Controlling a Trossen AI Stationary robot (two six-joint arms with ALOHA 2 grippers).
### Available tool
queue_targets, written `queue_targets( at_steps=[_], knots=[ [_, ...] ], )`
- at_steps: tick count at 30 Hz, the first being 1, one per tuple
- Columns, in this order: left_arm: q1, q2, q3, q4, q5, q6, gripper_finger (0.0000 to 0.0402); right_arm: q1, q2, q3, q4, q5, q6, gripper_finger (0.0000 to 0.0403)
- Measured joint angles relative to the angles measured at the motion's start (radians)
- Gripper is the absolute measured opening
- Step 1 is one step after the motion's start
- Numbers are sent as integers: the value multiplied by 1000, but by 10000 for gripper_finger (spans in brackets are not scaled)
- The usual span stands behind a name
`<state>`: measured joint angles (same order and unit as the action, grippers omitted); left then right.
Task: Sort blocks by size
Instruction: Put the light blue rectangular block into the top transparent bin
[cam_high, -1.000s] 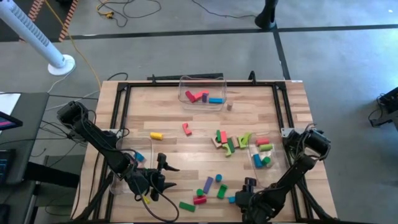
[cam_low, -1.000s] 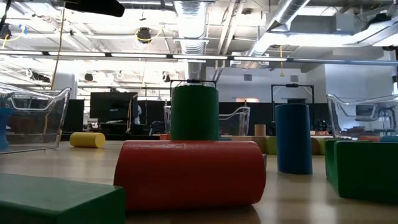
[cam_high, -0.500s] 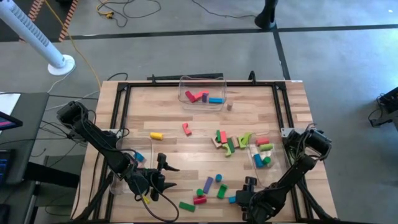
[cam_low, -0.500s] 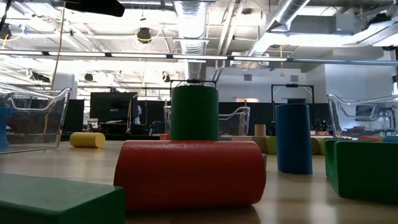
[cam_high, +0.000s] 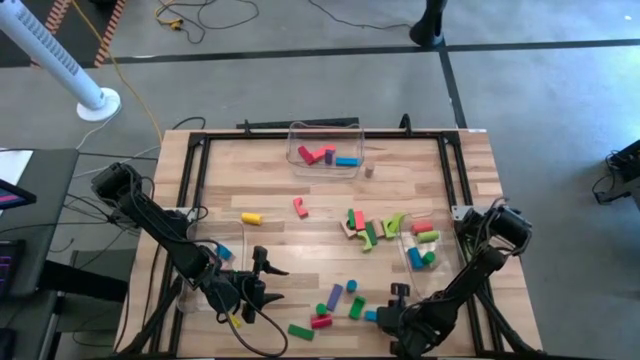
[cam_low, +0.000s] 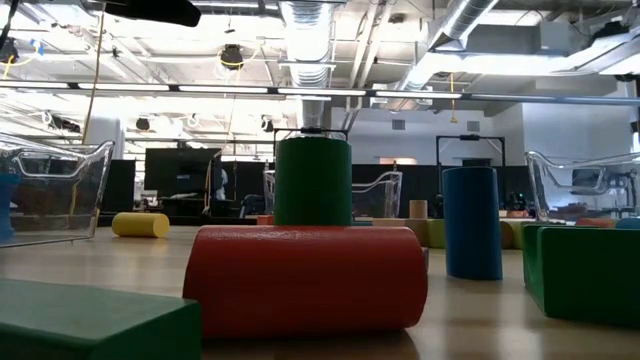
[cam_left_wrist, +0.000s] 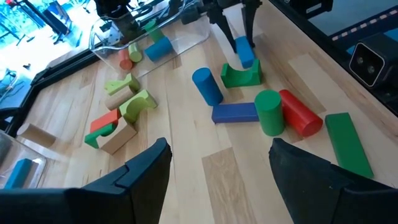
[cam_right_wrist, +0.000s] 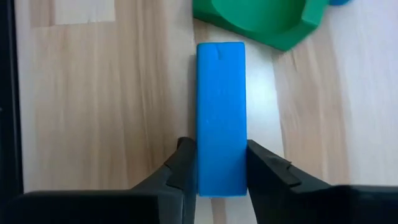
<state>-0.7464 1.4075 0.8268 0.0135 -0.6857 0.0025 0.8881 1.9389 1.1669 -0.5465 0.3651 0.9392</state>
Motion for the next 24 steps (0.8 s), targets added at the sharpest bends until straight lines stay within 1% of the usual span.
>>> queue_targets(
  at_steps=[5,12,16,20,24],
  knots=[
    [0,0,0,0,0,0,261,-16,8,44,-5,3,-72,138],
    [16,0,0,13,0,25,261,-48,7,133,-2,64,-227,135],
    [34,0,0,57,9,86,261,-86,6,173,4,80,-330,136],
    [58,0,0,117,84,173,261,-140,6,202,14,82,-437,137],
    [84,0,0,165,94,248,261,-200,6,223,33,84,-541,137]
  ],
)
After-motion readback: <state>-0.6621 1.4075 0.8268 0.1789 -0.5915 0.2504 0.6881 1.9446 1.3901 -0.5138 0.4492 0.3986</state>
